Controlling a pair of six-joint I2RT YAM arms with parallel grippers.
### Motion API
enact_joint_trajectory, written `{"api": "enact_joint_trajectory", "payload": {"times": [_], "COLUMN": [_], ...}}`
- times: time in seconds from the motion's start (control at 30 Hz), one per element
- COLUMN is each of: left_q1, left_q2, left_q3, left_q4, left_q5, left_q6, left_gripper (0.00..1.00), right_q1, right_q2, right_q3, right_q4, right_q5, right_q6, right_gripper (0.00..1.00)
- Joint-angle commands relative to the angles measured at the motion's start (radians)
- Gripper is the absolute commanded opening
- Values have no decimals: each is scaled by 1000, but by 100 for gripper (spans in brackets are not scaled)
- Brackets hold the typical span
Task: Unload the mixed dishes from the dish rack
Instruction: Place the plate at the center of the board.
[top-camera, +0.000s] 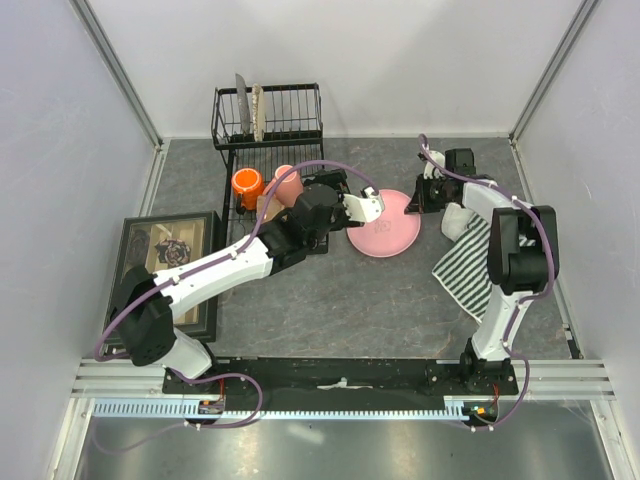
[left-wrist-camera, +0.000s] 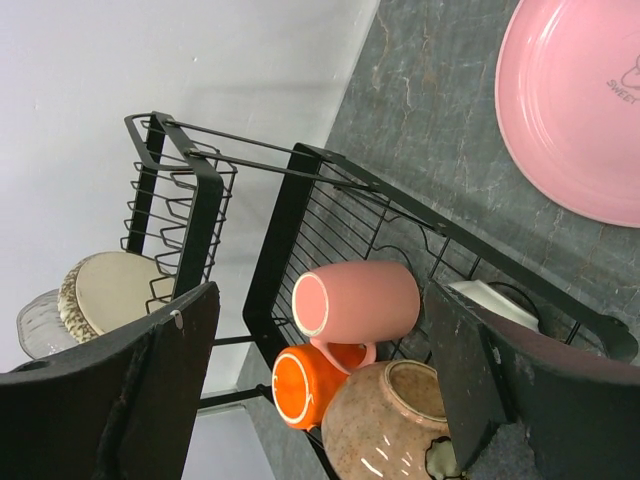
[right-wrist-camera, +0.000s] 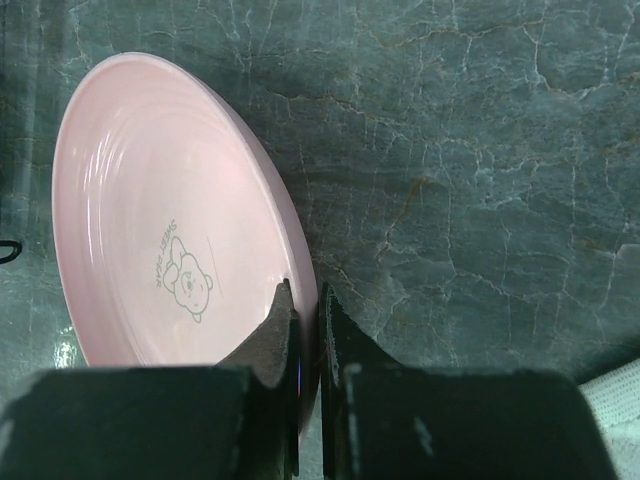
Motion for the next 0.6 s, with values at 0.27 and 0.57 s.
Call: {"api": "enact_joint_trajectory", "payload": {"times": [0.27, 0.57], "left_q1": [0, 4], "left_q2": [-10, 15], "left_q3": [10, 14], "left_q4": [47, 72], "left_q5": [20, 23], "left_q6": [-32, -15], "left_gripper": [89, 89], "right_q1": [-8, -14], "right_q2": [207, 294], "right_q3": [262, 331], "right_q4": [3, 0], "right_q5": [35, 118], "right_q6": [-32, -59], "right_gripper": [1, 27]}}
